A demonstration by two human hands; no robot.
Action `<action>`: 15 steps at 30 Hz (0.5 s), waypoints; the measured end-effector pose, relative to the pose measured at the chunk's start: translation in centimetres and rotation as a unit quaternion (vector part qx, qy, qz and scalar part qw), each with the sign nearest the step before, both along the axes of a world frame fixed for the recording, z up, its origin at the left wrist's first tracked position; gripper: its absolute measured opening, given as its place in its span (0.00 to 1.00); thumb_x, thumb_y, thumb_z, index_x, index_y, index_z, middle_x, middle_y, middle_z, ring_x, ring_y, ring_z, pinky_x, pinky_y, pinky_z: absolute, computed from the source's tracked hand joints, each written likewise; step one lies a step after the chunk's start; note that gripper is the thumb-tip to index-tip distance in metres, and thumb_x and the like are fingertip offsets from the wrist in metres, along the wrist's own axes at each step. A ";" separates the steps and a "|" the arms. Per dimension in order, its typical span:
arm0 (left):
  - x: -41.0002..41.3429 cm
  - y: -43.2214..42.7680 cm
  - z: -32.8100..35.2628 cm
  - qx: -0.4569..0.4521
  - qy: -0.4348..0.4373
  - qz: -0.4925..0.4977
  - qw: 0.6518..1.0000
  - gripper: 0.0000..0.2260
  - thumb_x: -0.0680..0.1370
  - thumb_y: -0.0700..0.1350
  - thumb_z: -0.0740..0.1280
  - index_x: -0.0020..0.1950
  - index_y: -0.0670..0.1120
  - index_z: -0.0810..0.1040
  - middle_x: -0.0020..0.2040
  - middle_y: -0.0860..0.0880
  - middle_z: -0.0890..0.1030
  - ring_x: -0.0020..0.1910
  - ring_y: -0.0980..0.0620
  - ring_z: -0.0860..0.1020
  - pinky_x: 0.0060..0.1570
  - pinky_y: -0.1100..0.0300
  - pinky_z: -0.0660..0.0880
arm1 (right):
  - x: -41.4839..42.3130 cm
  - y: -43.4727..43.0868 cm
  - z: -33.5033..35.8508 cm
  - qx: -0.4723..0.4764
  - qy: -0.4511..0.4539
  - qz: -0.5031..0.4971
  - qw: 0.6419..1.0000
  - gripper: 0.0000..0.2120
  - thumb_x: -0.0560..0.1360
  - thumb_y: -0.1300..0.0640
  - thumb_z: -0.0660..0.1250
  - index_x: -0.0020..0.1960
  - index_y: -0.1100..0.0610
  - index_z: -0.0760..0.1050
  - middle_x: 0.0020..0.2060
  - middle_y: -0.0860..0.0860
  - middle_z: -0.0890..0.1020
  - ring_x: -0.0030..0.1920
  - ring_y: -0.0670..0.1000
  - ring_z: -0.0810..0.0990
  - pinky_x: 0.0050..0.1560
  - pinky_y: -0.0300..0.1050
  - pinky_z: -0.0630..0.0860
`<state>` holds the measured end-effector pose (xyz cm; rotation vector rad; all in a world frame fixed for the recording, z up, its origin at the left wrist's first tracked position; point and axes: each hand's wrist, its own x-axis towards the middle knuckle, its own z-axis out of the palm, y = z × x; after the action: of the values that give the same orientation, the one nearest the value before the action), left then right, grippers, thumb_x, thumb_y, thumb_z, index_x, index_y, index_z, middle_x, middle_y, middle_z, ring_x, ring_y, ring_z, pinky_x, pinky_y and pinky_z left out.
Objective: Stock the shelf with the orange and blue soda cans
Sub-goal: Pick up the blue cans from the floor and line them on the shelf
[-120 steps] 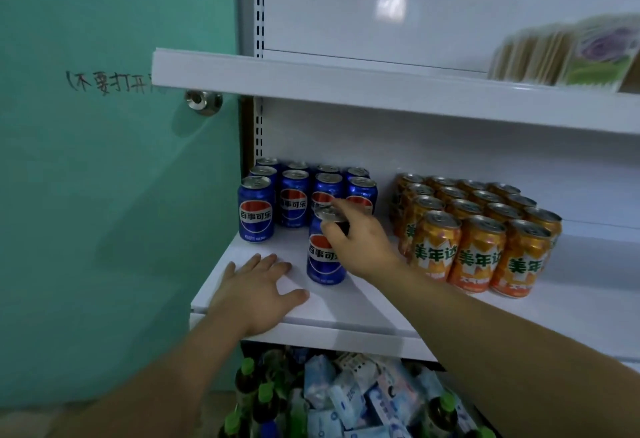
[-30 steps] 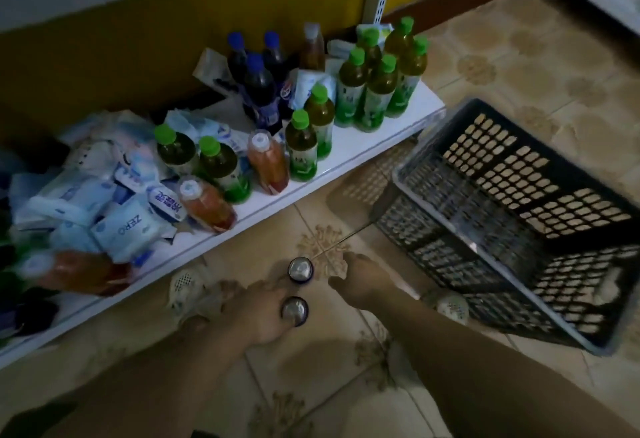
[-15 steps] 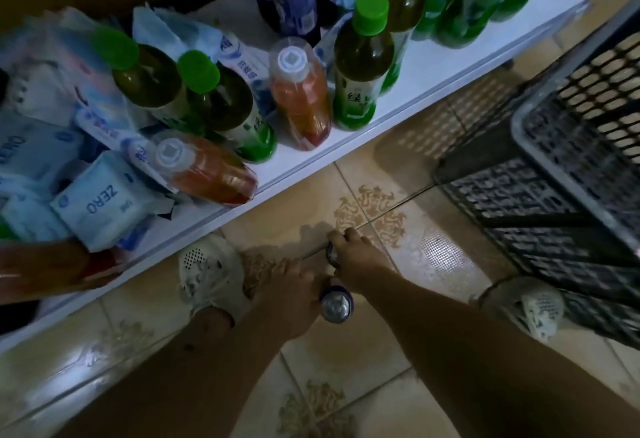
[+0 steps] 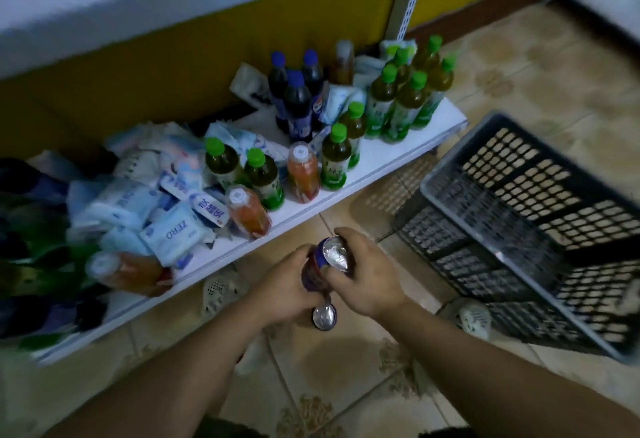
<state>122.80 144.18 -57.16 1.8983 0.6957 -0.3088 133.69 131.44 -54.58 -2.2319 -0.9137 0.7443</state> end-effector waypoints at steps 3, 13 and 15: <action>-1.5 -0.6 6.9 -0.026 -0.077 0.038 0.996 0.31 0.63 0.47 0.78 0.60 0.62 0.68 0.57 0.58 0.78 0.55 0.64 0.77 0.57 0.61 0.75 | -1.4 -0.1 7.0 0.072 -0.016 -0.026 0.997 0.41 0.63 0.36 0.54 0.72 0.53 0.66 0.63 0.51 0.75 0.62 0.50 0.72 0.57 0.39 0.67; -8.4 0.7 26.1 0.005 -0.261 0.119 0.958 0.34 0.57 0.52 0.78 0.60 0.59 0.68 0.55 0.57 0.81 0.55 0.59 0.80 0.53 0.58 0.78 | -7.1 3.6 27.5 0.280 0.022 0.011 0.960 0.25 0.74 0.48 0.63 0.70 0.42 0.63 0.56 0.44 0.74 0.53 0.47 0.77 0.47 0.41 0.79; -10.0 1.3 28.9 0.037 -0.291 0.162 0.942 0.32 0.60 0.46 0.79 0.59 0.56 0.70 0.53 0.54 0.81 0.51 0.59 0.81 0.48 0.62 0.78 | -8.9 5.2 30.4 0.319 0.067 -0.008 0.945 0.19 0.78 0.53 0.61 0.66 0.40 0.64 0.52 0.46 0.75 0.49 0.45 0.78 0.45 0.42 0.80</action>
<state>112.83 145.46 -28.28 1.7764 0.5999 0.4792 124.80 136.62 -24.20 -1.5968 -0.9072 0.4882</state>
